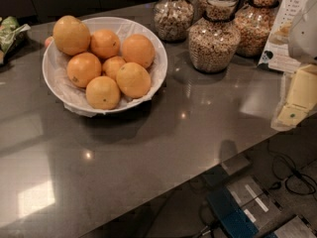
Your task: Pick orange from white bowl
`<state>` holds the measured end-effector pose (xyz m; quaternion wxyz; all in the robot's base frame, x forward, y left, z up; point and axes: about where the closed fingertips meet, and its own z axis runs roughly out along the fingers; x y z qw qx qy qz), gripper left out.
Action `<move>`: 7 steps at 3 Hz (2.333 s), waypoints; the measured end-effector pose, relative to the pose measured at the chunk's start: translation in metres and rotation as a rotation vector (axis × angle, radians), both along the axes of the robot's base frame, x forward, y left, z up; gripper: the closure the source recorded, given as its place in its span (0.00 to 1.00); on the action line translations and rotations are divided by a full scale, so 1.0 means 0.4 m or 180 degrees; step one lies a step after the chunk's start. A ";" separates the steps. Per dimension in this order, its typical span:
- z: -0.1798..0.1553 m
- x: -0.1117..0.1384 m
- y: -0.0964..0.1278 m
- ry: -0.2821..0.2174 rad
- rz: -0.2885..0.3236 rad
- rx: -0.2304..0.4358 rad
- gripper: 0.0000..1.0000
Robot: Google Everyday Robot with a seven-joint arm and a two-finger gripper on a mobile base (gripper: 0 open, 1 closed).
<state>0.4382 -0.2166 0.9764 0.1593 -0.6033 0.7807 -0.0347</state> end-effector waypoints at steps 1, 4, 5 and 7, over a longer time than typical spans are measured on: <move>0.000 0.000 0.001 0.0000 0.0002 0.0001 0.00; -0.021 0.122 0.195 -0.0099 0.0394 0.0227 0.00; -0.021 0.122 0.196 -0.0100 0.0395 0.0228 0.00; -0.032 0.234 0.385 -0.0335 0.0612 0.0727 0.00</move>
Offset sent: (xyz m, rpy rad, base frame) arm 0.0101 0.0341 -0.0200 0.0311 0.0248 0.0544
